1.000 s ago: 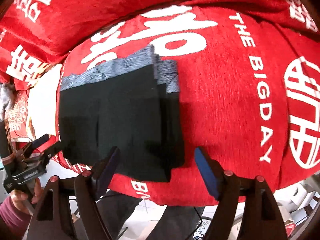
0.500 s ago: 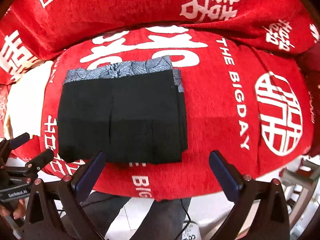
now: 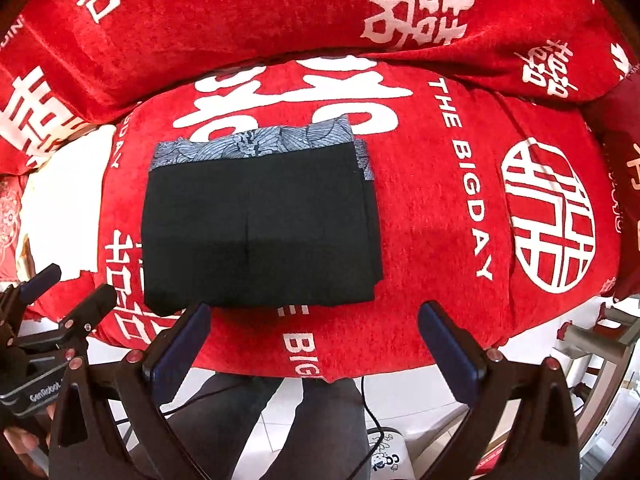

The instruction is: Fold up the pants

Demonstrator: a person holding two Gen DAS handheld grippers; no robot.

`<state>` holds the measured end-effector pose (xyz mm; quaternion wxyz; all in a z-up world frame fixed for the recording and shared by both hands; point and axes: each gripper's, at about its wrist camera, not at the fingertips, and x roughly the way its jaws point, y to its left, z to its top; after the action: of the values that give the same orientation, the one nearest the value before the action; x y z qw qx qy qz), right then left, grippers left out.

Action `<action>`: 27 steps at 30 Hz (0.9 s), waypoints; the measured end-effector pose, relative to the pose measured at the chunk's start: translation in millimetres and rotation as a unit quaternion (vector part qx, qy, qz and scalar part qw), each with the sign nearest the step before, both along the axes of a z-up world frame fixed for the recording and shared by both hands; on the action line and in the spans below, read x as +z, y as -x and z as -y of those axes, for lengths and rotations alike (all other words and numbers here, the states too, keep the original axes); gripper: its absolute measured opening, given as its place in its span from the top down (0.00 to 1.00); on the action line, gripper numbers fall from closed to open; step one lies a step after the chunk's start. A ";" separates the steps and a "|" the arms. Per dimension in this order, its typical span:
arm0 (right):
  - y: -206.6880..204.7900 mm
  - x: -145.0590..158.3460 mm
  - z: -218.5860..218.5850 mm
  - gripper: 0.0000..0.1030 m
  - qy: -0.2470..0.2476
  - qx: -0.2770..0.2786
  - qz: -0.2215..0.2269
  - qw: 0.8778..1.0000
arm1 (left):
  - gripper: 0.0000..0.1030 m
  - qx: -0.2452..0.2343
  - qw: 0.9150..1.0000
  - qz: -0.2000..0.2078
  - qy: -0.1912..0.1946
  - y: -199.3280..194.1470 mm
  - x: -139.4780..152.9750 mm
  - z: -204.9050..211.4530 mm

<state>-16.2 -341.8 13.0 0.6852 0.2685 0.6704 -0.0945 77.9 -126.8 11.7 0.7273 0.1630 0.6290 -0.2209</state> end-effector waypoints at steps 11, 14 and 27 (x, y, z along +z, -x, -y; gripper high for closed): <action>10.4 10.3 9.9 0.00 0.018 0.016 0.011 1.000 | 0.00 0.031 0.999 0.010 -0.025 17.6 10.5 5.6; 12.8 10.6 8.1 0.00 0.019 0.021 0.014 1.000 | 0.00 0.037 0.999 0.010 -0.029 21.2 11.2 7.3; 21.0 9.0 7.8 0.00 0.021 0.027 0.016 0.999 | 0.00 0.035 0.998 0.017 -0.041 33.7 14.1 15.7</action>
<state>-37.2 -349.7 22.0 0.7038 0.2372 0.6642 -0.0852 44.1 -142.5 25.8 0.7377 0.1739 0.6307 -0.1668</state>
